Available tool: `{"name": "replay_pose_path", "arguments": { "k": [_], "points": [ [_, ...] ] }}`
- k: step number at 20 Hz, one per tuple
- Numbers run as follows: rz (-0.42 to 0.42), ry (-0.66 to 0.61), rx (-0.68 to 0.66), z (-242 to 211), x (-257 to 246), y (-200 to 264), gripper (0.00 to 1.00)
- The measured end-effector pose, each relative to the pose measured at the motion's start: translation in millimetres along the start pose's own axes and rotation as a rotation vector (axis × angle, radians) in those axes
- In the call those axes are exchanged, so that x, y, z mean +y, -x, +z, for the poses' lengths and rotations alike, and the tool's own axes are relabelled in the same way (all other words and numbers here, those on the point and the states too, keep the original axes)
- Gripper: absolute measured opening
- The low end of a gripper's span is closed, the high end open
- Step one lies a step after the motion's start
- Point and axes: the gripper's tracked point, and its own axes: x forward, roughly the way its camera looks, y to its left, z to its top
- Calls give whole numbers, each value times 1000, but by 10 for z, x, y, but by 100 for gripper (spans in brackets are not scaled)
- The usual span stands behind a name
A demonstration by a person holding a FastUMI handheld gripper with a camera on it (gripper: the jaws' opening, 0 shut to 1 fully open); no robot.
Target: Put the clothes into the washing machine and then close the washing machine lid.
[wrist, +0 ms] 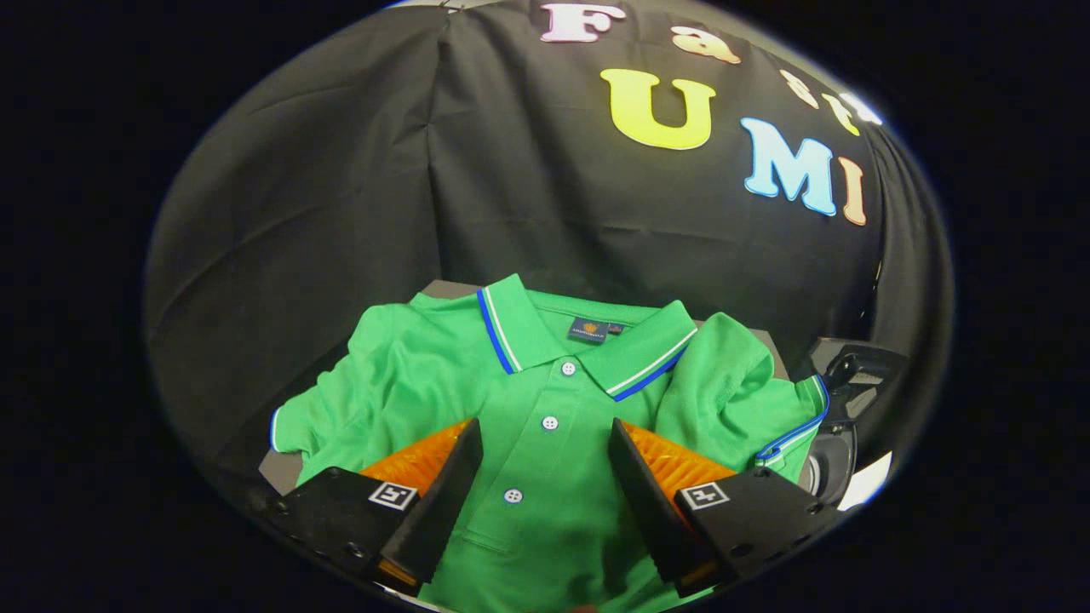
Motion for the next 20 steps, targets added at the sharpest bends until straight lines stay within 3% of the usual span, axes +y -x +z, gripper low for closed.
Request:
{"name": "replay_pose_path", "arguments": {
  "k": [3, 8, 12, 14, 16, 20],
  "points": [
    [8, -4, 7, -9, 6, -11, 96],
    [38, 51, -27, 2, 138, 1, 43],
    [0, 137, -44, 39, 142, 19, 17],
    [44, 57, -66, 104, 164, 44, 17],
    [73, -9, -106, 207, 89, 115, 1],
    [132, -66, -120, 407, 0, 342, 1]
  ]
}}
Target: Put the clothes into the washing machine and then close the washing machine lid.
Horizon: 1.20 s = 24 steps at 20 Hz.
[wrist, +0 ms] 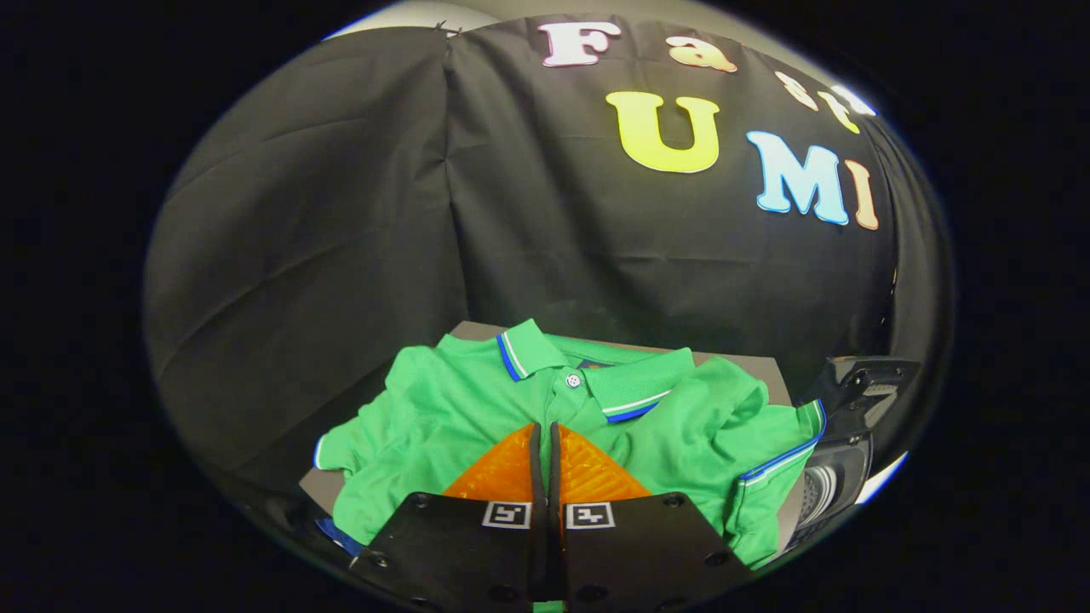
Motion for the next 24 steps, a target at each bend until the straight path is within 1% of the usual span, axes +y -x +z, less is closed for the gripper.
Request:
{"name": "replay_pose_path", "arguments": {
  "k": [6, 12, 15, 18, 24],
  "points": [
    [56, -56, -71, 539, -112, 453, 1],
    [55, -29, -203, 1147, -267, 1086, 1],
    [40, -10, -272, 1415, -336, 1475, 1],
    [30, -10, -305, 1546, -457, 1729, 1],
    [-30, -33, -355, 1710, -937, 2140, 1]
  ]
}}
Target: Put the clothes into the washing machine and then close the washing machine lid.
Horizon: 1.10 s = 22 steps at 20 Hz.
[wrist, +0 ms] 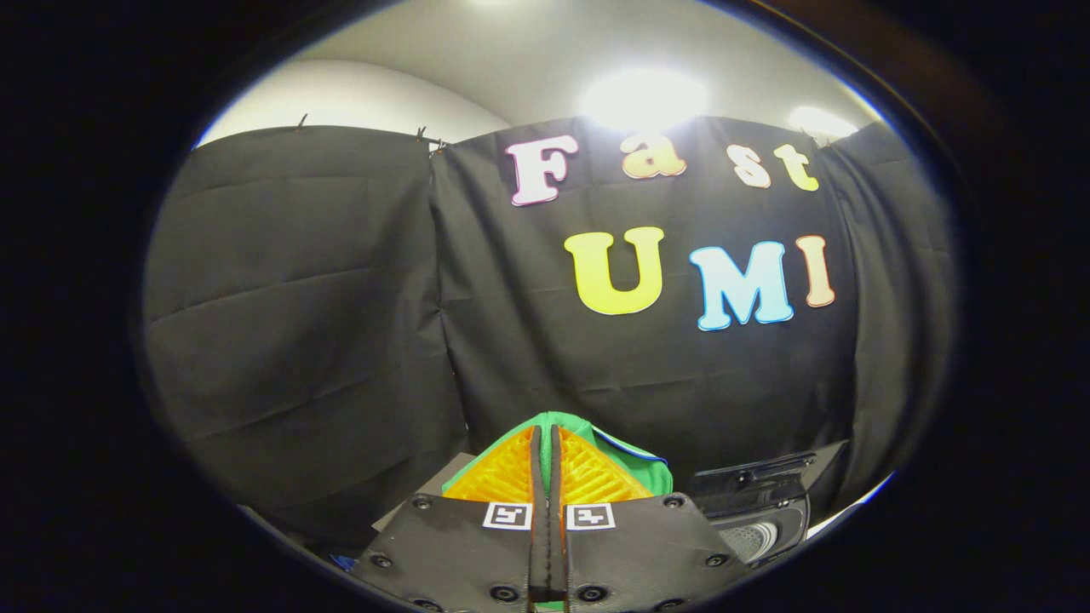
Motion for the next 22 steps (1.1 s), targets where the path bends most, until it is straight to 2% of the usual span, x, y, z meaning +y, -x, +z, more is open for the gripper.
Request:
{"name": "replay_pose_path", "arguments": {
  "k": [10, 22],
  "points": [
    [-168, 4, -42, 234, -1253, 369, 1],
    [-290, -66, -26, 73, -2611, 565, 1]
  ]
}}
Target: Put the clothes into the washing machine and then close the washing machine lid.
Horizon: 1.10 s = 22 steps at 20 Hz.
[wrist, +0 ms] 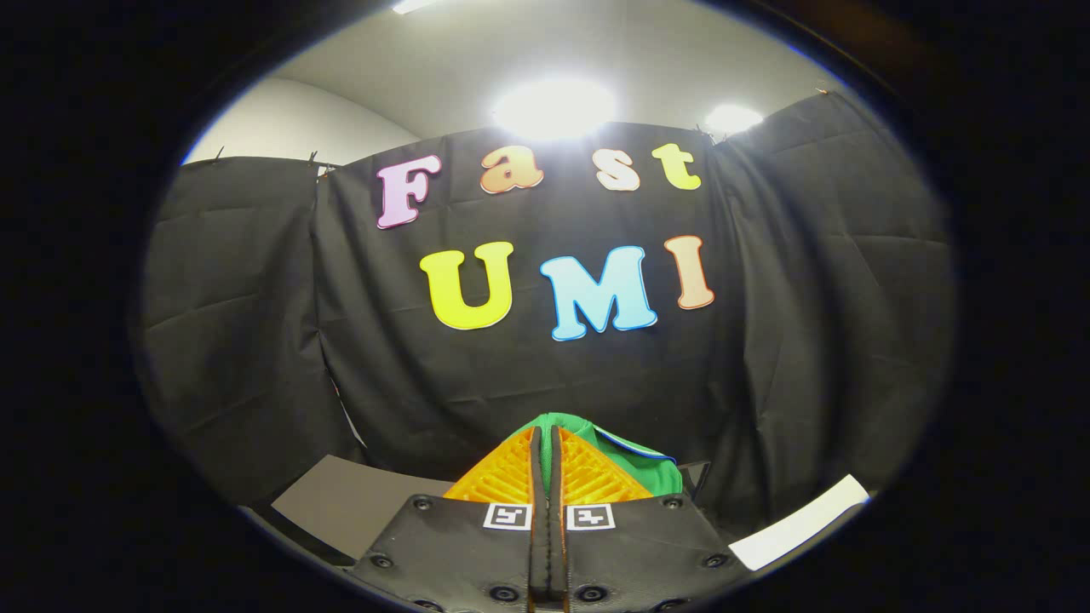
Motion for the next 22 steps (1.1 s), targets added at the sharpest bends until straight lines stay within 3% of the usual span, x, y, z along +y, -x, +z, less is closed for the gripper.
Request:
{"name": "replay_pose_path", "arguments": {
  "k": [9, 22],
  "points": [
    [-24, 23, 30, -313, -359, -168, 1],
    [-38, -10, 204, -1765, -789, -779, 1]
  ]
}}
